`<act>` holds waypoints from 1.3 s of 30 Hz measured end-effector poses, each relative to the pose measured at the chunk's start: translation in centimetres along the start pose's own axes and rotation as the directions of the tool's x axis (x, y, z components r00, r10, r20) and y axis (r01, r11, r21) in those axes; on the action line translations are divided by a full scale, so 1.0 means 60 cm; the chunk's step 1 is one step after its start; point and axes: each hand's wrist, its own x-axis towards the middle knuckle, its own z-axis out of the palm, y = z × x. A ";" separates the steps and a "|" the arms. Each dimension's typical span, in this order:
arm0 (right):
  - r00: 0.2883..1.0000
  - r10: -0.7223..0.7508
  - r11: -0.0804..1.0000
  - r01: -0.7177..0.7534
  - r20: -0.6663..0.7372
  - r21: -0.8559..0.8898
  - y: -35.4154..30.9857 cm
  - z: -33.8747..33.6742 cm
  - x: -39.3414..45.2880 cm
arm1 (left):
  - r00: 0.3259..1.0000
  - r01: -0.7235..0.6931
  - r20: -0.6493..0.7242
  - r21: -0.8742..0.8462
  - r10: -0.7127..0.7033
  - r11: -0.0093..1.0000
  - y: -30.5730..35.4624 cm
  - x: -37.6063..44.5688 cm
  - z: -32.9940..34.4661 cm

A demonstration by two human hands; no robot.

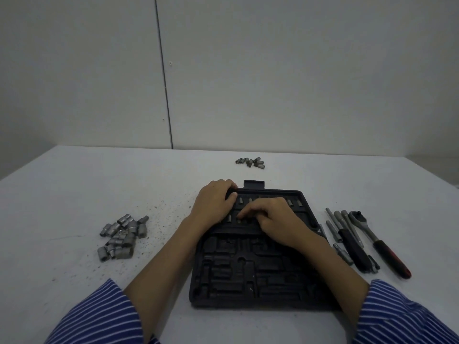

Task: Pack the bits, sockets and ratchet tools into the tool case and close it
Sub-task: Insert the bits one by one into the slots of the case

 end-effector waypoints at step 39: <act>0.950 0.080 0.857 -0.220 -0.302 -0.466 0.065 -0.002 0.070 | 0.985 0.090 0.142 0.046 -0.096 0.995 0.058 0.154 0.056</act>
